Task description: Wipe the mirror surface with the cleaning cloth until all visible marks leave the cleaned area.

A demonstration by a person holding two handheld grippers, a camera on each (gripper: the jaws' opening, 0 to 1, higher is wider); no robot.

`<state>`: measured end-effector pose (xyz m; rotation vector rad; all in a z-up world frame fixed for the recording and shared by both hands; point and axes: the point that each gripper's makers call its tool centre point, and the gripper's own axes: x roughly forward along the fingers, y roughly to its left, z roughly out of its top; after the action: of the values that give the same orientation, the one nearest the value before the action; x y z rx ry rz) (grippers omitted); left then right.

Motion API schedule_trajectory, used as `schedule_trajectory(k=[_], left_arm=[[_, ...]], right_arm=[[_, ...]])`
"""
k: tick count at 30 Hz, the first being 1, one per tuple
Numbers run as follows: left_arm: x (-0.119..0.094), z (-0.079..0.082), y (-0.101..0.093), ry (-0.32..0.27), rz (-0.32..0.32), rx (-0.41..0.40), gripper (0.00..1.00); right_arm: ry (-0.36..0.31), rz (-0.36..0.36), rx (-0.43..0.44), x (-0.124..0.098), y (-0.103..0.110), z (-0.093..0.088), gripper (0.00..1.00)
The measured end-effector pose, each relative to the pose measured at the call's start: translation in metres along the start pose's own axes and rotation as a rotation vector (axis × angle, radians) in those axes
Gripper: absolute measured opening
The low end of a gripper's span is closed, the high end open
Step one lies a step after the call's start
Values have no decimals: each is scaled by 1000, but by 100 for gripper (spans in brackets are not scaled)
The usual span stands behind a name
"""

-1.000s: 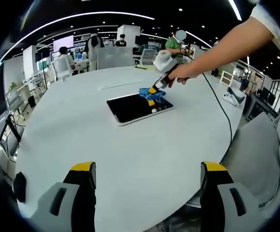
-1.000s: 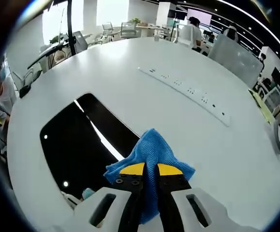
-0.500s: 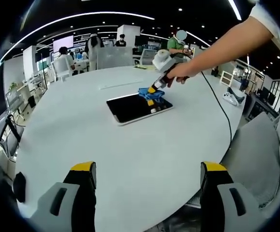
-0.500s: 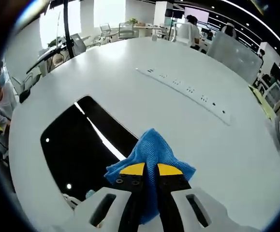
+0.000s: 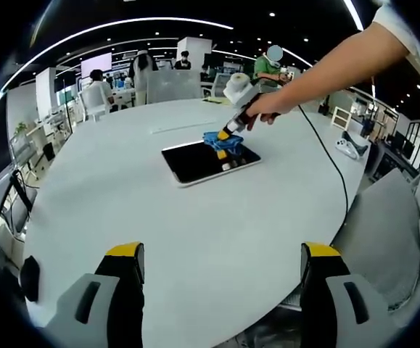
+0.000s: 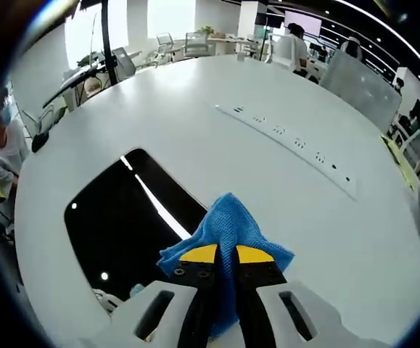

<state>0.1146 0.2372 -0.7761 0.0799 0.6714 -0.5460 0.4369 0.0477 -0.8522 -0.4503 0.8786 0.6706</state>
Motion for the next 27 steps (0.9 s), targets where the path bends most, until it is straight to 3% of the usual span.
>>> schedule_trajectory(k=[27], left_arm=[[4,6,0,-7,-9,9,89]], right_arm=[[-9,5,1,1,9,4,3]])
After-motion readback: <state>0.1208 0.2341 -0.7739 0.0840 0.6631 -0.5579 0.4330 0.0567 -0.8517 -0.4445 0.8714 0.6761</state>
